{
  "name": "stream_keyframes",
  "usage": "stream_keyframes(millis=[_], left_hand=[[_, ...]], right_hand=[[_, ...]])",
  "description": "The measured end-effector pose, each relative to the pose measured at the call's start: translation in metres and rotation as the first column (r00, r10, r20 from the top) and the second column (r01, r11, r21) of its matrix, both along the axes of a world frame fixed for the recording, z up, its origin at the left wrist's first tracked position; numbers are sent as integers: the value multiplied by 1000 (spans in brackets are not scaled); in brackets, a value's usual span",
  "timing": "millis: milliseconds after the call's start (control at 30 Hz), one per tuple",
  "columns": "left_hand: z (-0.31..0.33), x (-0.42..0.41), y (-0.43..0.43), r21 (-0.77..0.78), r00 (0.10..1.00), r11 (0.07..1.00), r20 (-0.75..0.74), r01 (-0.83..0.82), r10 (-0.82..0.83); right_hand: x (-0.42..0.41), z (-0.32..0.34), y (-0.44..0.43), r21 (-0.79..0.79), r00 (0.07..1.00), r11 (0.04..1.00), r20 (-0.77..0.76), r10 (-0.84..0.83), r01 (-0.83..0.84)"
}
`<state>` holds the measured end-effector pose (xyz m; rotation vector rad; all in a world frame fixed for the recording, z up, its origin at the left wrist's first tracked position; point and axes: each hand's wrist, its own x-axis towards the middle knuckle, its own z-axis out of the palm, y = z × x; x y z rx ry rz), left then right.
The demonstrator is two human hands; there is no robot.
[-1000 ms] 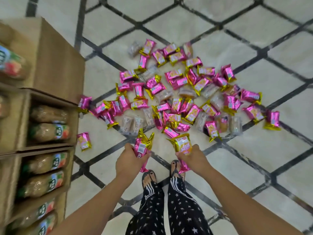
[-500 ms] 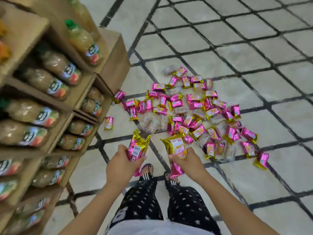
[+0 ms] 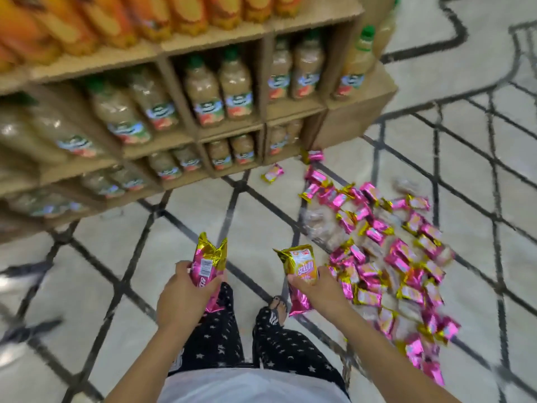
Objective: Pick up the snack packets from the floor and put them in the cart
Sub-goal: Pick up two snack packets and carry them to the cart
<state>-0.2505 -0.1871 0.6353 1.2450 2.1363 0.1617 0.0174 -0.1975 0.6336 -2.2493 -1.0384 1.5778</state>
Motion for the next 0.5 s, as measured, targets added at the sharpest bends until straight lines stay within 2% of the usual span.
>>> stream_keyframes(millis=[167,267,500], left_hand=[[10,-81,-25,-5,968,968,2,-249,249],[19,-137,-41,7,924,924,-3,-382,382],[26,-280,-97,25,780,780,-3,-626,626]], right_hand=[[-91,3,45,-4,952,953,58,302,-302],[-161,2,66,-5,914,916,60,401,-401],[-345,2,87,9,747,747,11,665,-665]])
